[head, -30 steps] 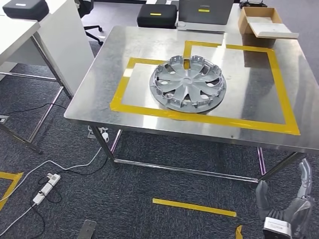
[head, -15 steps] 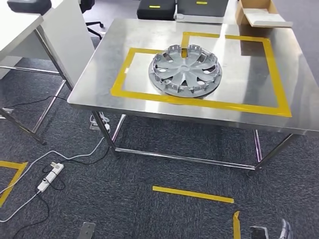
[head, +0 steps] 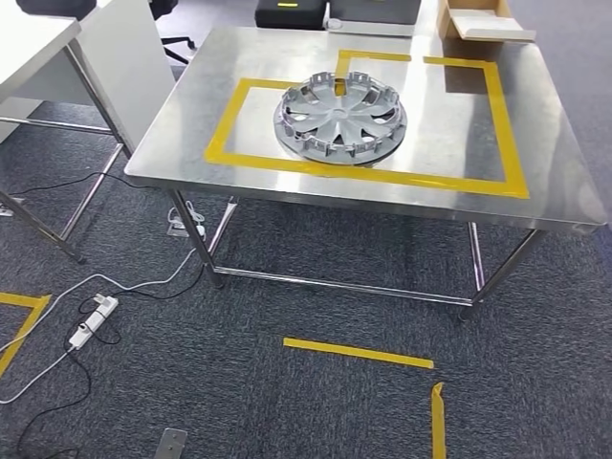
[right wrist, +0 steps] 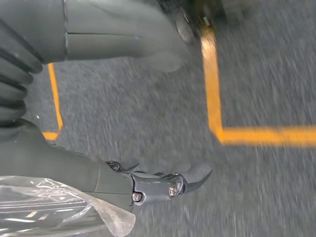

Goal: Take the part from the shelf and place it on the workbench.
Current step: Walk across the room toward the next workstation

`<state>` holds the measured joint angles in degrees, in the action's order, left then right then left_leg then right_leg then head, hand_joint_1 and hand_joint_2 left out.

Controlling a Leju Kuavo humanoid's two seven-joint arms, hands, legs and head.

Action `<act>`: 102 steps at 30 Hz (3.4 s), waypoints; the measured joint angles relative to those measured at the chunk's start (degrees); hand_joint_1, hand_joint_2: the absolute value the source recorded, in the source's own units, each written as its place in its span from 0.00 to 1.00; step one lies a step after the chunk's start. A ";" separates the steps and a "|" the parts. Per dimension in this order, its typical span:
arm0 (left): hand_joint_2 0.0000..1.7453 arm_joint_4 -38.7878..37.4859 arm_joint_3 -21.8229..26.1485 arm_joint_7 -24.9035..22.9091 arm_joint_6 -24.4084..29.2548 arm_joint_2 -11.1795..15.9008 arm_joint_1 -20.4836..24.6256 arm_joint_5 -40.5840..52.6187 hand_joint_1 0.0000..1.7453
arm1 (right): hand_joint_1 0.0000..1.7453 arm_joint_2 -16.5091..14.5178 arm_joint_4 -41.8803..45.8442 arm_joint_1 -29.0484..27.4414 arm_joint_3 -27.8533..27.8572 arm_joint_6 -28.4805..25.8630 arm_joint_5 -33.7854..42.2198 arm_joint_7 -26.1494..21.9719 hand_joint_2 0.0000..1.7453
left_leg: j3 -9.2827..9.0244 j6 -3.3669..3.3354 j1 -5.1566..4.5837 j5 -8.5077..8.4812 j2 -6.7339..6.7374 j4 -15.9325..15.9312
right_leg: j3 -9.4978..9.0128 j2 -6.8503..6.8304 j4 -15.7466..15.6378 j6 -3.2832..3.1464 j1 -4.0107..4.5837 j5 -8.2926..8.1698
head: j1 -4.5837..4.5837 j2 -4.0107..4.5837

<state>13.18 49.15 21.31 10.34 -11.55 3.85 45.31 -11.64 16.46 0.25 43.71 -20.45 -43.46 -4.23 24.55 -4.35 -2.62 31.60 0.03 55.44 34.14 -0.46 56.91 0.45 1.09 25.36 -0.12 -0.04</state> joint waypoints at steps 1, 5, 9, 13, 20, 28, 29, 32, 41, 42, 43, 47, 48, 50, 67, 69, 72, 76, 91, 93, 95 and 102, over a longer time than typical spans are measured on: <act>0.00 -0.01 0.03 -0.04 0.16 -0.14 0.04 -0.03 0.00 | 0.00 -0.09 -0.45 0.14 0.08 0.21 -0.23 0.02 0.00 | 0.00 0.13 0.05 -0.18 0.03 -0.87 | 0.23 -0.04 -0.08 0.22 -0.03 -0.49 | -0.04 0.00; 0.00 -0.11 0.25 -0.58 0.27 -0.42 -0.02 -0.33 0.00 | 0.00 -0.04 -1.68 0.44 0.17 1.45 -1.66 -0.88 0.00 | 1.94 0.01 0.61 -2.53 0.86 -1.87 | 2.93 0.41 5.18 1.41 -0.35 5.11 | 0.08 0.00; 0.00 -0.15 0.47 -0.72 0.15 -0.60 -0.06 -0.51 0.00 | 0.00 0.49 -2.26 0.79 0.15 2.92 -2.93 -1.56 0.00 | 4.62 0.15 0.75 -4.38 2.33 -1.46 | 4.89 0.35 16.29 2.77 -1.19 8.45 | 0.16 0.00; 0.00 -0.21 0.58 -0.69 -0.26 -0.83 0.00 -0.50 0.00 | 0.00 0.77 -2.56 1.25 0.08 3.63 -3.31 -1.36 0.00 | 7.14 1.06 0.99 -4.98 4.17 0.70 | -4.87 -2.50 4.02 3.64 -1.61 4.28 | 0.29 -0.01; 0.00 -0.30 0.68 -0.60 -0.51 -1.02 -0.01 -0.57 0.00 | 0.00 0.79 -3.25 1.81 -0.13 4.44 -4.42 -1.00 0.00 | 9.65 3.65 1.57 -0.54 1.99 7.46 | -5.83 -1.19 -1.09 -0.02 -1.68 4.95 | 0.17 -0.01; 0.00 -0.31 1.13 -0.20 -0.49 -0.99 -0.50 -0.72 0.00 | 0.00 0.83 -3.63 1.70 -0.33 5.18 -4.88 1.71 0.00 | 5.28 3.42 2.48 -1.76 -2.25 5.92 | -3.66 3.81 0.05 0.21 -1.68 3.12 | 0.15 -0.01; 0.00 -0.31 1.23 -0.04 -0.51 -1.00 -0.54 -0.74 0.00 | 0.00 0.82 -3.71 1.78 -0.36 5.27 -5.00 1.89 0.00 | 4.18 3.26 2.50 -2.26 -3.22 3.66 | -3.36 4.41 0.12 0.53 -1.74 2.85 | 0.13 -0.01; 0.00 -0.31 1.48 0.32 -0.55 -1.10 -0.49 -0.77 0.00 | 0.00 0.83 -3.81 1.74 -0.41 5.46 -5.34 2.11 0.00 | 4.01 2.87 2.51 -2.32 -3.06 1.95 | -2.06 5.84 0.20 1.78 -1.96 1.98 | 0.06 -0.01; 0.00 -0.31 1.97 0.68 -0.48 -1.28 -0.70 -1.43 0.00 | 0.00 1.06 -3.82 1.53 -0.51 5.64 -6.45 1.71 0.00 | 6.37 1.44 2.09 -4.16 3.40 1.29 | 2.29 0.29 12.45 2.83 -1.74 8.18 | 0.81 -0.01; 0.00 -0.31 2.09 0.78 -0.45 -1.29 -0.69 -1.57 0.00 | 0.00 1.11 -3.82 1.52 -0.62 5.67 -6.77 1.63 0.00 | 6.43 1.51 1.99 -4.27 4.02 1.33 | -0.60 -0.60 8.16 2.64 -1.68 6.51 | 0.81 0.00; 0.00 -0.31 2.20 0.87 -0.43 -1.31 -0.69 -1.69 0.00 | 0.00 1.17 -3.82 1.62 -0.77 5.70 -7.03 1.56 0.00 | 6.46 1.65 1.81 -4.33 4.59 1.40 | -3.17 -1.80 3.95 2.34 -1.48 5.42 | 0.81 -0.01; 0.00 -0.31 2.51 1.01 -0.33 -1.34 -0.62 -1.79 0.00 | 0.00 1.24 -3.84 1.74 -1.23 5.77 -7.41 1.45 0.00 | 6.45 2.57 1.49 -4.75 6.45 1.55 | -5.40 -2.64 -1.22 0.79 -1.01 4.26 | 0.68 -0.01; 0.00 -0.31 2.55 1.01 -0.31 -1.35 -0.61 -1.81 0.00 | 0.00 1.24 -3.87 1.57 -1.30 5.79 -7.44 1.50 0.00 | 6.47 2.89 1.57 -4.64 6.36 1.68 | -5.26 -2.23 -1.30 0.48 -1.13 3.98 | 0.72 -0.01; 0.00 -0.31 2.71 1.05 -0.29 -1.35 -0.66 -1.83 0.00 | 0.00 1.24 -3.93 1.44 -1.41 5.80 -7.53 1.58 0.00 | 7.44 3.72 1.84 -2.36 3.97 4.24 | -5.13 -1.28 -1.51 -0.20 -1.47 3.23 | 0.62 -0.01; 0.00 -0.31 3.52 0.92 -0.32 -1.09 -1.11 -2.13 0.00 | 0.00 1.26 -4.17 1.29 -1.81 5.92 -7.89 1.89 0.00 | 5.20 2.20 3.12 -3.47 -0.73 1.29 | 2.60 2.41 6.99 2.55 -1.86 5.38 | 1.28 -0.01; 0.00 -0.31 3.63 0.82 -0.39 -1.09 -1.21 -1.96 0.00 | 0.00 1.26 -4.17 1.38 -1.81 5.91 -7.96 1.68 0.00 | 5.55 1.98 2.91 -3.59 1.08 1.32 | 5.85 1.09 14.59 2.84 -1.87 8.76 | 1.44 -0.01; 0.00 -0.31 3.70 0.84 -0.56 -1.14 -1.17 -1.04 0.00 | 0.00 1.42 -4.17 1.04 -1.76 5.96 -7.80 1.21 0.00 | 5.71 1.94 2.79 -3.66 3.35 1.35 | 3.77 0.29 13.04 2.88 -1.87 6.92 | 1.43 -0.01; 0.00 -0.31 3.70 0.50 -0.17 -1.26 -0.92 -0.64 0.00 | 0.00 1.67 -4.17 1.28 -1.70 6.52 -7.62 1.68 0.00 | 5.42 2.73 2.32 -3.57 5.46 1.52 | -4.13 -3.07 -0.40 1.76 -1.33 3.04 | 1.38 0.00; 0.00 -0.31 3.67 -0.74 1.93 -1.26 -1.02 1.90 0.00 | 0.00 1.79 -4.17 1.39 -0.80 6.93 -8.11 1.09 0.00 | 5.42 4.14 3.30 -2.62 -4.31 3.62 | -2.32 5.69 0.09 0.19 -1.61 1.54 | 1.00 -0.01; 0.00 -0.31 3.56 -0.81 2.22 -1.26 -1.03 2.30 0.00 | 0.00 1.78 -4.17 1.60 -0.79 7.00 -8.47 0.98 0.00 | 5.31 3.87 3.21 -2.60 -4.79 2.44 | -1.48 6.96 0.26 1.07 -1.75 1.16 | 1.01 -0.01; 0.00 -0.31 3.40 -0.81 2.37 -1.30 -0.97 2.46 0.00 | 0.00 1.80 -4.18 1.48 -0.78 7.05 -8.81 1.03 0.00 | 5.42 3.26 3.26 -2.95 -3.43 2.23 | -0.70 6.86 0.54 1.75 -1.88 1.20 | 1.04 0.00; 0.00 -0.31 3.25 -1.63 2.10 -1.56 -1.21 2.95 0.00 | 0.00 2.02 -4.20 1.39 -0.64 7.62 -9.26 2.22 0.00 | 5.78 2.33 3.12 -3.28 2.45 1.86 | 6.03 0.58 15.87 2.76 -1.77 8.14 | 1.81 -0.01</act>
<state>12.87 52.39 19.68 12.44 -13.11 2.65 48.26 -9.62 12.26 1.64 43.06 -12.83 -52.72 -2.01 30.34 -2.02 0.50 28.33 2.48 57.30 40.17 0.12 72.78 3.22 -0.68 33.50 1.68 -0.04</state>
